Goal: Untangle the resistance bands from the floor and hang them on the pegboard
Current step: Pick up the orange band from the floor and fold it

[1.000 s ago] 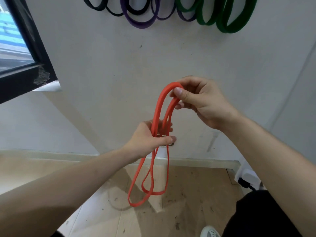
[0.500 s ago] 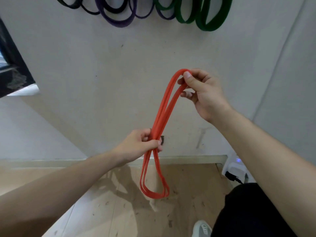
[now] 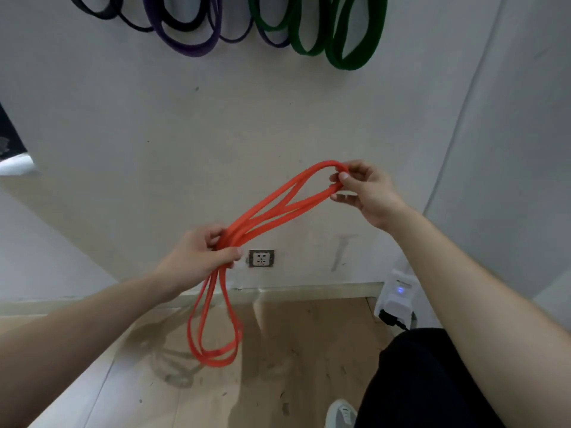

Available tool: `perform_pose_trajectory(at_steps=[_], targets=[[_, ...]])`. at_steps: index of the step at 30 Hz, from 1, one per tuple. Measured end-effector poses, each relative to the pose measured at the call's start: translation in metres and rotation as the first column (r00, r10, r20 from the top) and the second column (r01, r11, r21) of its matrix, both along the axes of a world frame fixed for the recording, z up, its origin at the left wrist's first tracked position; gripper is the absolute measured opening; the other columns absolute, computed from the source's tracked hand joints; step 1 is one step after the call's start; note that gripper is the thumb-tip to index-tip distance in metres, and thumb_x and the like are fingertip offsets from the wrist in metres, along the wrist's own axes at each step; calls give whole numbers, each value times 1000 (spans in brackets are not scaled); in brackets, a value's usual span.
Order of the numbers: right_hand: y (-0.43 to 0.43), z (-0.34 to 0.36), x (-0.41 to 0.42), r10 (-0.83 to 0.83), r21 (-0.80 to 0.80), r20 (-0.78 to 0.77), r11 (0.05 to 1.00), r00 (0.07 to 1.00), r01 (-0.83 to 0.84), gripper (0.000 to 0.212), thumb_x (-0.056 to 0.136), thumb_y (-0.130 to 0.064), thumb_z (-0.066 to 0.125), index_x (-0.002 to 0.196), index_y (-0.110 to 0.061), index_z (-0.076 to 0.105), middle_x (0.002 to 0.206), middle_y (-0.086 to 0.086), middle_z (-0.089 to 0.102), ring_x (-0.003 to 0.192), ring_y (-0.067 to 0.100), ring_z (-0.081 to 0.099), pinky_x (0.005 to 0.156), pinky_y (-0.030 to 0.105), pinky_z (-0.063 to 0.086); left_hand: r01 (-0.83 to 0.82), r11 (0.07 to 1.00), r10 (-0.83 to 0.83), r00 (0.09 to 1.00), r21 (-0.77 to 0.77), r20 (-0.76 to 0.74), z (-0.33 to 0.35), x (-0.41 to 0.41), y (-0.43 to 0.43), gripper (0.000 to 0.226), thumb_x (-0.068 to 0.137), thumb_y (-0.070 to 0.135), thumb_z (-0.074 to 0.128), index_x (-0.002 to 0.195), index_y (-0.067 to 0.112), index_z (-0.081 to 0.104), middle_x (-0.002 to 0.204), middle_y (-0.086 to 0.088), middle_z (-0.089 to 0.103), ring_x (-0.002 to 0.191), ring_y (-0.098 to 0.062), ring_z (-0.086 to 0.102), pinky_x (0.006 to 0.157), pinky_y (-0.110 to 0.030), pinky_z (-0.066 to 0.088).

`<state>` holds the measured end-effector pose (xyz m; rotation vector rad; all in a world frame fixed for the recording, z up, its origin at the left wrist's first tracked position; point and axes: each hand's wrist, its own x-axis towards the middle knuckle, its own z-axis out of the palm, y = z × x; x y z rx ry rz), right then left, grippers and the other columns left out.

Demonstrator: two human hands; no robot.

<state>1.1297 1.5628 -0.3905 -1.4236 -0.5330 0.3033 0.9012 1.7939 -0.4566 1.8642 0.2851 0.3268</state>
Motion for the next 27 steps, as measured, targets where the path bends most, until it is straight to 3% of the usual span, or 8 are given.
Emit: perform_pose_trajectory(at_steps=[3, 6, 10, 16, 20, 25, 27], targets=[[-10, -17, 9, 90, -280, 47, 957, 995, -73, 15, 95, 4, 61, 96, -10, 64, 94, 9, 71, 85, 19, 70, 79, 38, 62, -15, 999, 13, 999, 47, 52, 2, -1, 8, 14, 89, 7, 74, 91, 20, 75, 78, -1, 74, 73, -16, 70, 74, -29, 57], [-13, -27, 12, 173, -572, 160, 819, 972, -52, 17, 90, 2, 70, 91, -15, 68, 91, 5, 71, 89, 20, 67, 86, 41, 55, -9, 994, 1, 997, 109, 74, 8, -4, 14, 14, 89, 13, 75, 95, 25, 76, 83, -5, 74, 77, -18, 71, 81, -35, 57], [-2, -18, 1, 355, -764, 188, 639, 916, -90, 32, 83, 2, 76, 110, -15, 70, 109, 8, 72, 104, 28, 69, 91, 34, 57, 15, 985, -32, 995, 169, 96, 20, -4, 12, 9, 90, 12, 73, 94, 21, 75, 80, -8, 70, 75, -15, 66, 80, -41, 54], [50, -6, -68, 606, -679, 149, 637, 782, -364, 68, 80, -21, 84, 141, -22, 53, 132, -6, 63, 123, 8, 56, 93, 14, 48, 127, 962, -132, 991, 241, 7, 31, -4, 7, 11, 91, 13, 73, 100, 19, 75, 77, -3, 71, 73, -10, 64, 72, -32, 52], [75, -17, -93, 622, -654, 245, 672, 743, -348, 45, 83, -25, 82, 124, -17, 63, 119, -3, 69, 114, 6, 60, 83, -1, 38, 114, 964, -119, 993, 242, 8, 37, -8, 14, 11, 89, 16, 75, 100, 18, 76, 80, -12, 71, 72, -16, 64, 72, -39, 52], [85, -19, -100, 600, -580, 286, 729, 747, -363, 24, 87, -17, 79, 102, -3, 66, 86, 10, 65, 80, 12, 62, 77, 28, 52, 116, 970, -120, 993, 213, 7, 41, -18, 21, 11, 88, 9, 76, 97, 15, 75, 73, -2, 67, 69, -12, 62, 72, -34, 51], [87, -19, -103, 609, -564, 263, 727, 749, -392, 23, 89, -17, 76, 102, 0, 66, 79, 9, 60, 72, 18, 57, 69, 35, 49, 95, 973, -103, 994, 209, 26, 43, -20, 21, 15, 87, 10, 77, 100, 19, 75, 76, -5, 71, 72, -15, 64, 74, -42, 54]])
